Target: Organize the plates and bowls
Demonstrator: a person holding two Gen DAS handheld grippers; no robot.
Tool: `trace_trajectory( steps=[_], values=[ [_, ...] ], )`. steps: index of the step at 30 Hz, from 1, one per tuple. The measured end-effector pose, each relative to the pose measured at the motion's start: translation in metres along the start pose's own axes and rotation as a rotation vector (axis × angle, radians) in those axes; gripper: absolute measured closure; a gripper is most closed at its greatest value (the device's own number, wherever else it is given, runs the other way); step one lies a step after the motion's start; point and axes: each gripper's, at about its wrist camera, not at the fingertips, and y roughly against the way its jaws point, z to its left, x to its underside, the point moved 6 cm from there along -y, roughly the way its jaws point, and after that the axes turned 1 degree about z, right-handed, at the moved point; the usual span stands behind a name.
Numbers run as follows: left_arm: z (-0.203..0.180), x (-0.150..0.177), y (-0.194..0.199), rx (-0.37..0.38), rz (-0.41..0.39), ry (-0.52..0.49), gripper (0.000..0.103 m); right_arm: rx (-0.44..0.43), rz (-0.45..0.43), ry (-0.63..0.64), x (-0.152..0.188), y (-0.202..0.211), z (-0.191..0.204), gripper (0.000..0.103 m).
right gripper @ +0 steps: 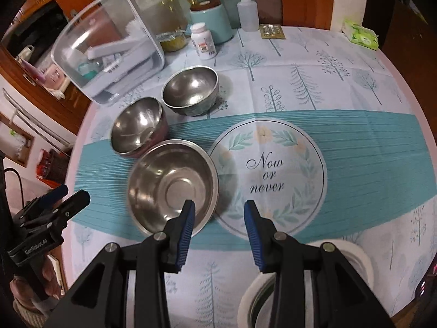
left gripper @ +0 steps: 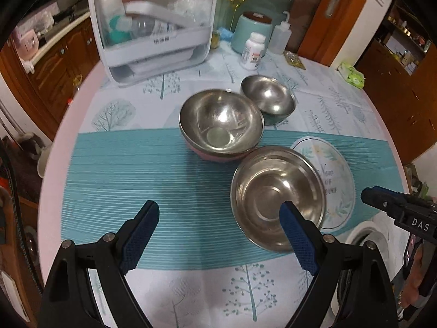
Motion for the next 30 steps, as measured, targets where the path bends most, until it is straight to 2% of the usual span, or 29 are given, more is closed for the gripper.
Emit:
trace_trajectory(
  steps=[10,20,26,28,29,30],
  values=[
    [-0.007,0.005,-0.061,0.017,0.133,0.028,0.014,-0.008,0.101,-0.011,-0.009,-0.06,-0.002,0.065],
    [-0.009,0.005,-0.086,0.016,0.149,0.033,0.014,-0.003,0.144,-0.005,0.001,-0.089,0.002,0.066],
    [-0.014,0.008,-0.093,0.042,0.145,0.038,0.019,-0.011,0.151,-0.008,0.004,-0.093,0.0,0.079],
    [-0.016,0.009,-0.094,0.043,0.142,0.035,0.028,-0.022,0.146,-0.01,0.004,-0.093,0.001,0.083],
    [-0.017,0.01,-0.094,0.047,0.143,0.033,0.033,-0.027,0.146,-0.008,0.005,-0.093,0.001,0.088],
    [-0.019,0.011,-0.095,0.058,0.148,0.032,0.048,-0.031,0.146,-0.003,0.006,-0.092,0.004,0.092]
  ],
)
